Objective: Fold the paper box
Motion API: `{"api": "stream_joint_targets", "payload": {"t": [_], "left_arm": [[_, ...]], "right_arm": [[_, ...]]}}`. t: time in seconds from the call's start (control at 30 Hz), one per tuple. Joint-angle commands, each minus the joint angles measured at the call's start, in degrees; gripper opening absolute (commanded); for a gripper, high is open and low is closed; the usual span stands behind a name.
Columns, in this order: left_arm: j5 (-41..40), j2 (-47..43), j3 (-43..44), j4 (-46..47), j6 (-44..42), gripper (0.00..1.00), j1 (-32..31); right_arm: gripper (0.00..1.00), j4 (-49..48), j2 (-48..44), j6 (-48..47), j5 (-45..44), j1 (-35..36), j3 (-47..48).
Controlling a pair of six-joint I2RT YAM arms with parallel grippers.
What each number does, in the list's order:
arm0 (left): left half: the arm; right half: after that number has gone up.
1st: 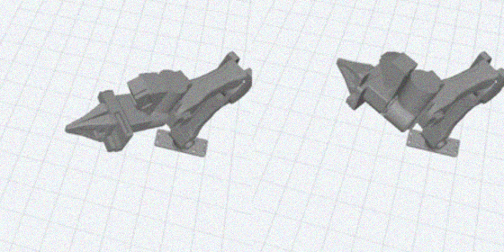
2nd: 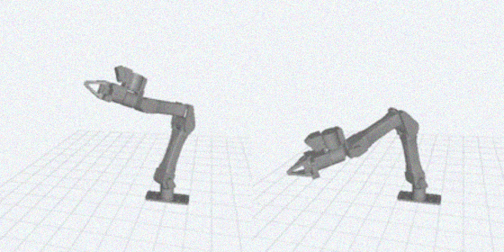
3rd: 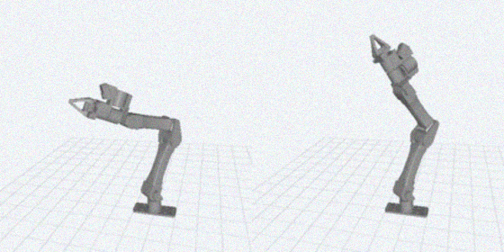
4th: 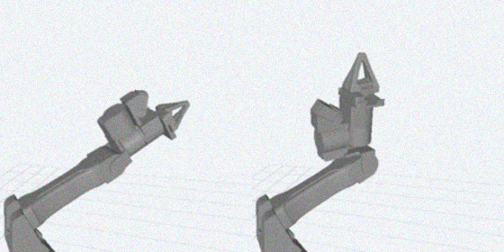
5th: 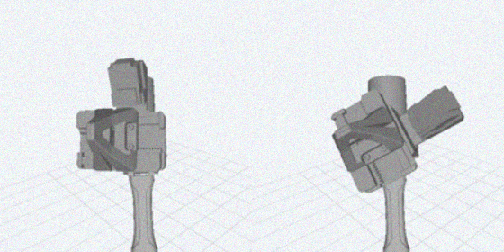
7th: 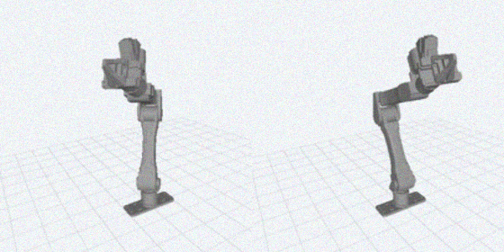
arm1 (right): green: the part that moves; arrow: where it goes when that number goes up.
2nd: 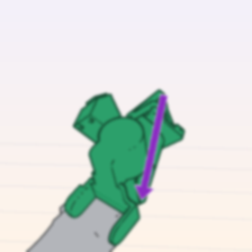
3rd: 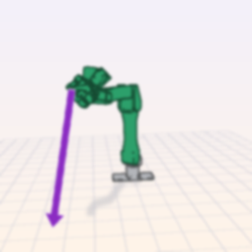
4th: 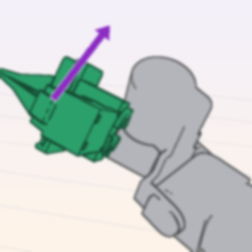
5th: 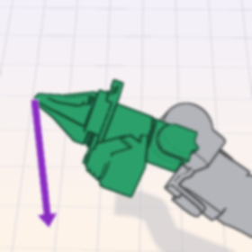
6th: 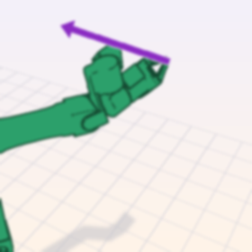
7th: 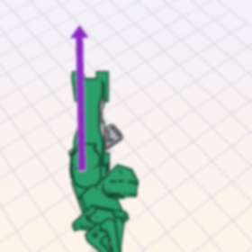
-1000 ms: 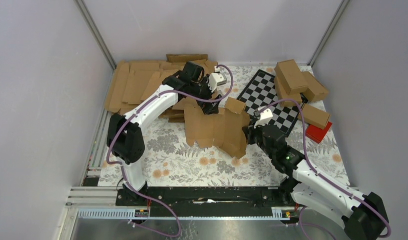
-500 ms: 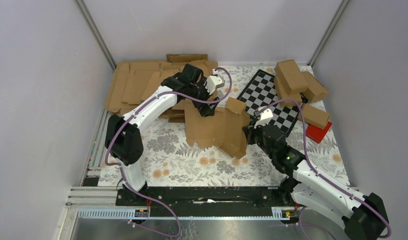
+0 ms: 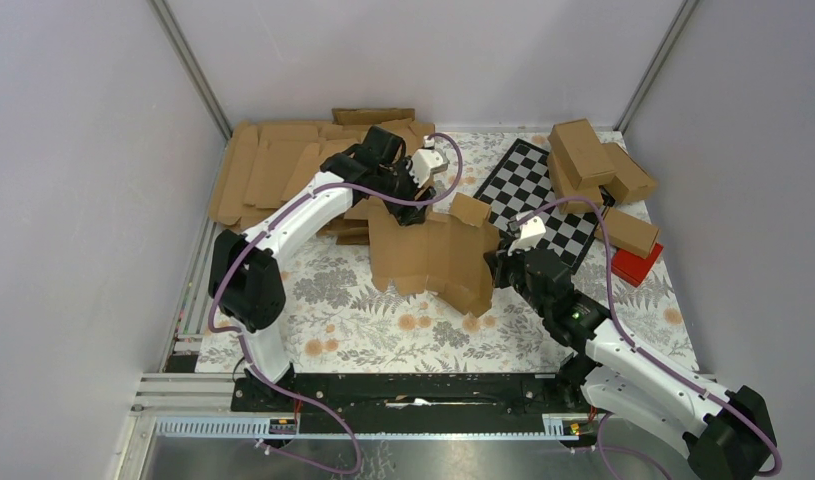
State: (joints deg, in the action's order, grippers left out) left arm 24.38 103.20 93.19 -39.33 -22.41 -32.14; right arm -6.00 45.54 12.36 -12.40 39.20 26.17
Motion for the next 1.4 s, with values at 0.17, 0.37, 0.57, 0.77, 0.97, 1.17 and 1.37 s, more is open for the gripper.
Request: {"api": "stream_joint_targets", "payload": {"t": [0.17, 0.37, 0.57, 0.77, 0.97, 1.17, 1.37], "left_arm": [[-1.07, 0.75, 7.02, -3.99, 1.66, 0.0, -1.92], [-10.58, -4.23, 8.24, -2.49, 8.61, 0.0, -4.67], [-18.69, -8.01, 5.87, -3.54, 19.8, 0.0, -8.02], [-23.12, -12.33, 1.05, -5.58, 28.11, 0.0, -11.43], [-28.32, -15.99, -5.32, -4.38, 33.76, 0.0, -11.65], [-32.81, -22.33, -11.35, -0.67, 38.23, 0.0, -11.14], [-28.96, -27.62, -17.53, 4.86, 40.62, 0.0, -8.71]], "right_arm": [[0.01, -2.2, -0.1, -0.79, -1.0, -0.18, 2.61], [0.63, -3.14, 1.66, -0.06, -0.4, -0.26, 2.32], [1.0, -6.74, 3.51, 1.23, 1.78, -0.19, -0.48], [1.0, -11.83, 9.9, 0.35, 6.27, -0.15, -2.0], [1.0, -18.15, 17.71, 1.21, 3.71, -0.01, -3.22], [1.0, -23.51, 19.44, 0.26, 7.34, -0.07, -4.94], [0.99, -23.99, 22.38, -0.44, 6.85, 0.05, -5.97]]}}
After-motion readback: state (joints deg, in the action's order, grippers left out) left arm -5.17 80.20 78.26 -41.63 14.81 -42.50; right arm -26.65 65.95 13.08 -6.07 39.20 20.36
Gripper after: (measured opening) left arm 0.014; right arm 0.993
